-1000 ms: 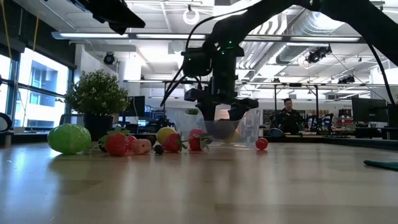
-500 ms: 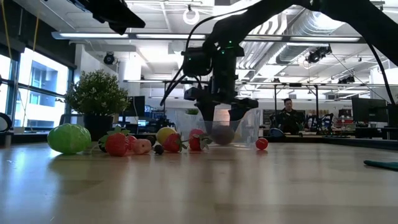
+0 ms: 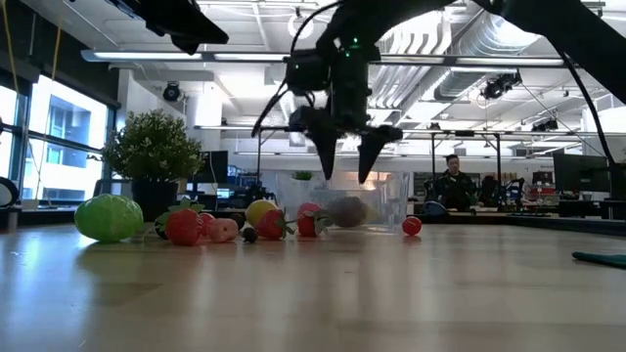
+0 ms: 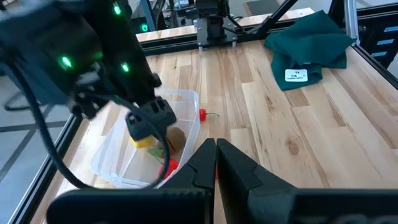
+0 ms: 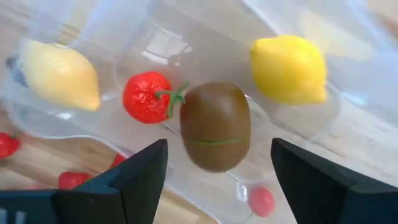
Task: Pick and placing Produce into tupperware
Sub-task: Put the red cherry into the transparent bin
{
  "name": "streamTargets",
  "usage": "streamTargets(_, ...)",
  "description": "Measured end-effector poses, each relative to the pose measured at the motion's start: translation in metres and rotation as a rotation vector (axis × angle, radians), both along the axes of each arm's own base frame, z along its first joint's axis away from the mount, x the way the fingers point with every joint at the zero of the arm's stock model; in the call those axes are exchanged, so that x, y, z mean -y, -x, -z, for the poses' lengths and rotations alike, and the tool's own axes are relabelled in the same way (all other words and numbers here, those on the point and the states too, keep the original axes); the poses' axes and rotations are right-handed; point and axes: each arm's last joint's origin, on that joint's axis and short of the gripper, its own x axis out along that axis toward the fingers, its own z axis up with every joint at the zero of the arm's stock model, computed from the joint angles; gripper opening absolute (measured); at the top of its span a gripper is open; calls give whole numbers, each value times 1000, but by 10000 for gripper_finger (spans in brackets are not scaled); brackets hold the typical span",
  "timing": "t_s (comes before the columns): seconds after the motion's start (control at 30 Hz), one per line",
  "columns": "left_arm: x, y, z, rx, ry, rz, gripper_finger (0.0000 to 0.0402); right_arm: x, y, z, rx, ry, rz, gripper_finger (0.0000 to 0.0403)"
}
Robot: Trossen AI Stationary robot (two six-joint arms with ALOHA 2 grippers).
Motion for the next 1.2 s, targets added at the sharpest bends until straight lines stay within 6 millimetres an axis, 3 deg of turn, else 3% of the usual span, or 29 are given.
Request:
streamTargets(0.33,0,0,0,0,0,0,5,-15,3,-79,64,126,-60,277)
streamTargets(0.5,0,0,0,0,0,0,5,-36,22,-126,138,263,-30,277)
streamTargets(0.67,0,0,0,0,0,0,5,-68,51,-151,153,377,24,277)
streamTargets(0.77,0,0,0,0,0,0,5,-88,71,-148,138,401,73,277)
streamTargets(0.87,0,0,0,0,0,0,5,-106,91,-132,150,383,131,277)
streamTargets(1.0,0,0,0,0,0,0,5,-124,118,-97,243,326,187,277)
streamTargets(1.2,0,0,0,0,0,0,5,-142,152,-49,431,271,35,277)
